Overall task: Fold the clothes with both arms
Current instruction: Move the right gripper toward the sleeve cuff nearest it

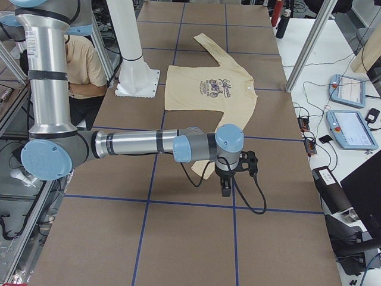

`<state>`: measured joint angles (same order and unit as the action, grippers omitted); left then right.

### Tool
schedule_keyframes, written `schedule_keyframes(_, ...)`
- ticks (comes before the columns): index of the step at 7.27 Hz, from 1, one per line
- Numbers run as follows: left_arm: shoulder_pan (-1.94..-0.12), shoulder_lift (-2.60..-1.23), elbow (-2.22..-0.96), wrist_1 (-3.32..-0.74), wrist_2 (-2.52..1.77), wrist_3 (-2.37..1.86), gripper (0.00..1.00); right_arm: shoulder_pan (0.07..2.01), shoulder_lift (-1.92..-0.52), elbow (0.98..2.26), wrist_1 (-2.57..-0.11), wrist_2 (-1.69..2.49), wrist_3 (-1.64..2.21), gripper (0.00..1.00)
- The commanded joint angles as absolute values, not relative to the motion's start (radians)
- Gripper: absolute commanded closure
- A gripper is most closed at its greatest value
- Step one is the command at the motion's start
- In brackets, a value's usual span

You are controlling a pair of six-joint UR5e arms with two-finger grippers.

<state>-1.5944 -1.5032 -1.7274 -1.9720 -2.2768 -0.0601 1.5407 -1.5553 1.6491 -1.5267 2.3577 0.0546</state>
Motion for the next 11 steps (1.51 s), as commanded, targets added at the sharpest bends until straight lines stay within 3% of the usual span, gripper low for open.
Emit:
schedule_keyframes(1, -1.595, -1.477, -1.752, -2.006, -2.281, -0.042, 0.0, 1.534, -1.566, 1.646, -1.526, 2.368, 0.058, 0.0)
schedule_keyframes(5, -1.591, -1.463, -1.738, -2.017, -2.289, -0.048, 0.0, 1.49, -1.606, 1.641, -1.487, 2.367, 0.057, 0.0)
schedule_keyframes(9, -1.591, -1.463, -1.74, -2.017, -2.289, -0.049, 0.0, 1.235, -1.615, 1.509, -1.053, 2.364, 0.51, 0.0)
schedule_keyframes(11, -1.591, -1.463, -1.744, -2.017, -2.295, -0.051, 0.0, 1.209, -1.606, 1.457, -0.974, 2.367, 0.604, 0.06)
